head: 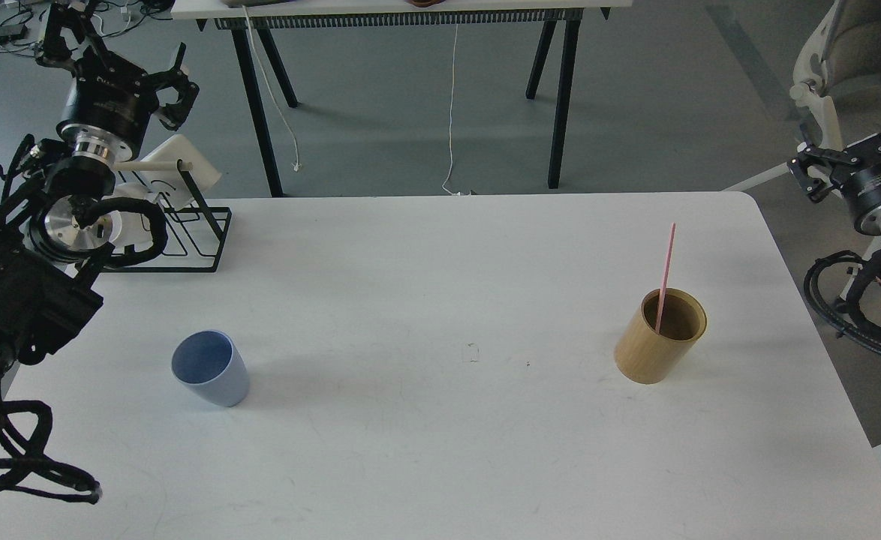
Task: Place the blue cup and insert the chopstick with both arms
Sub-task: 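Lower the left arm from the rack area toward the table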
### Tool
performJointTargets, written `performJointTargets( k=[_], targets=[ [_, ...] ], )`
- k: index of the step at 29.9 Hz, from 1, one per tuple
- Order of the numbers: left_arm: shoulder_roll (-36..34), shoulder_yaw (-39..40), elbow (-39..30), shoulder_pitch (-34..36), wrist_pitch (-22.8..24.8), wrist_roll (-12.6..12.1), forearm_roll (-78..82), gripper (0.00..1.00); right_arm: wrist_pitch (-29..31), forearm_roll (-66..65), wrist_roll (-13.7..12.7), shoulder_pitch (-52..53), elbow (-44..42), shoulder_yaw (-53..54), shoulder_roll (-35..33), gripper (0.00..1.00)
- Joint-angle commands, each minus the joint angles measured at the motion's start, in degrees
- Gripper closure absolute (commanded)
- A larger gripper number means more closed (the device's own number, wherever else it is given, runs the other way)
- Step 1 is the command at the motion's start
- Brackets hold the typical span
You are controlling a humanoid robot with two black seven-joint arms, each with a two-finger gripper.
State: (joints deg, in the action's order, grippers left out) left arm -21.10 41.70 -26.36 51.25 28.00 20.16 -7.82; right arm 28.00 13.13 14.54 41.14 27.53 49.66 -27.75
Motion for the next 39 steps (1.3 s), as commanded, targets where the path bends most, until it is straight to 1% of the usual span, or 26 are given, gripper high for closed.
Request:
performJointTargets(
  k=[1,5,8,10,13,15,20,23,26,33,36,39],
  targets=[
    [-0.2,-0.2,0.0,0.0,0.0,0.2,0.0,0.00,0.0,0.0,0.0,-0.1,0.2,0.0,0.0,0.01],
    [-0.3,-0.7,-0.4,-0.2,0.0,-0.3,0.0,0.00,0.0,0.0,0.0,-0.2,0.2,0.0,-0.3,0.01],
    [-2.1,-1.2,-2.8,-1.8,0.0,-0.3,0.2,0.00,0.0,0.0,0.0,-0.2,0.5,0.0,-0.4,0.01],
    [-5.3,-2.4,-6.7,-3.3,0.0,-0.3,0.7,0.00,0.0,0.0,0.0,-0.2,1.0,0.0,-0.6,0.01],
    [-12.7,-5.7,-16.1,-4.8,0.0,0.1,2.5,0.00,0.0,0.0,0.0,-0.3,2.4,0.2,-0.7,0.01],
    [-17.6,-6.8,-22.9,-5.1,0.0,0.3,6.7,0.00,0.0,0.0,0.0,-0.4,2.7,0.2,-0.8,0.01],
    [-27.8,-7.0,-36.0,-6.7,0.0,0.4,24.9,0.00,0.0,0.0,0.0,-0.4,2.8,0.5,-0.8,0.01],
    [-33.2,-7.1,-40.6,-6.7,0.0,0.3,36.0,0.00,0.0,0.0,0.0,-0.4,2.8,0.6,-0.8,0.01],
    [-37.2,-7.1,-44.4,-7.0,0.0,0.3,46.5,0.01,0.0,0.0,0.0,-0.6,2.8,0.7,-0.8,0.01],
    [-41.8,-10.1,-51.3,-7.4,0.0,0.1,68.8,0.07,0.0,0.0,0.0,-0.8,2.7,0.7,-1.0,0.01],
    [-41.9,-11.0,-52.5,-7.5,-0.1,0.1,82.7,0.10,0.0,0.0,0.0,-0.8,2.7,0.8,-1.0,0.01],
    [-42.0,-13.6,-52.7,-8.0,-2.0,0.2,93.7,0.13,0.0,0.0,0.0,-0.8,2.8,0.8,-1.3,0.01]
  ],
)
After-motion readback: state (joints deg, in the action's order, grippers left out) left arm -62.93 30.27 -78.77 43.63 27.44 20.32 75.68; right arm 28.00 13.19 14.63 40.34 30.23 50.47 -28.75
